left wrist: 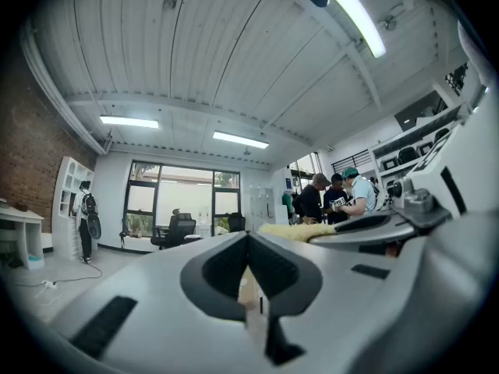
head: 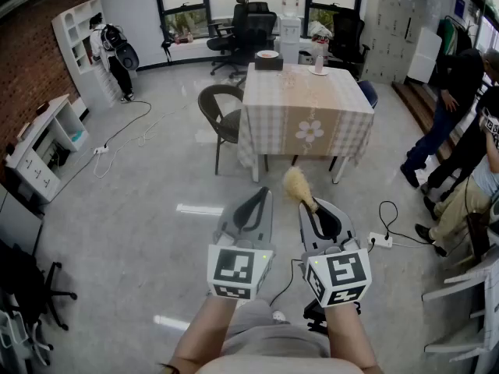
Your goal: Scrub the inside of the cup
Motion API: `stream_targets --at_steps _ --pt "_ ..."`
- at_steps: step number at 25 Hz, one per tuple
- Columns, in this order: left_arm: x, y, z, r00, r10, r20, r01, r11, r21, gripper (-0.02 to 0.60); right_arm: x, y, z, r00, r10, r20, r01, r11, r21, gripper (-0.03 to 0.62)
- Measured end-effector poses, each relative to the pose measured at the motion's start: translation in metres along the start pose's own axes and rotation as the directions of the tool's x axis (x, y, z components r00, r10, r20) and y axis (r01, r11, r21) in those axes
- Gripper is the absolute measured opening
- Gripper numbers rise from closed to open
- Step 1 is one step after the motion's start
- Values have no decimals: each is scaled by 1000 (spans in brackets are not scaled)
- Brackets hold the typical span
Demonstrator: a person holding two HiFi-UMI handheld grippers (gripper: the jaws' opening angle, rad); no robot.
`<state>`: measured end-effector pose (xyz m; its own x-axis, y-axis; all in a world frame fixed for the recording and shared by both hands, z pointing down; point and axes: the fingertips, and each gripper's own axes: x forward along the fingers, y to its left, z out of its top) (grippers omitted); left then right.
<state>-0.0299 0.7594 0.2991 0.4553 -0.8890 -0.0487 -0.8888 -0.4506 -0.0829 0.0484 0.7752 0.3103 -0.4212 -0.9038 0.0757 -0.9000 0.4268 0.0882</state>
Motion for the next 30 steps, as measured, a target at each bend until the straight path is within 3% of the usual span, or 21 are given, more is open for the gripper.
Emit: stream_targets --at_steps 15,30 --pt "73 -5 -15 999 -35 -17 34 998 -43 12 39 -57 -19 1000 6 -11 -6 1000 14 55" --pt "222 67 -35 996 -71 -45 68 995 -79 12 186 -125 -18 1000 26 -17 -25 998 53 55"
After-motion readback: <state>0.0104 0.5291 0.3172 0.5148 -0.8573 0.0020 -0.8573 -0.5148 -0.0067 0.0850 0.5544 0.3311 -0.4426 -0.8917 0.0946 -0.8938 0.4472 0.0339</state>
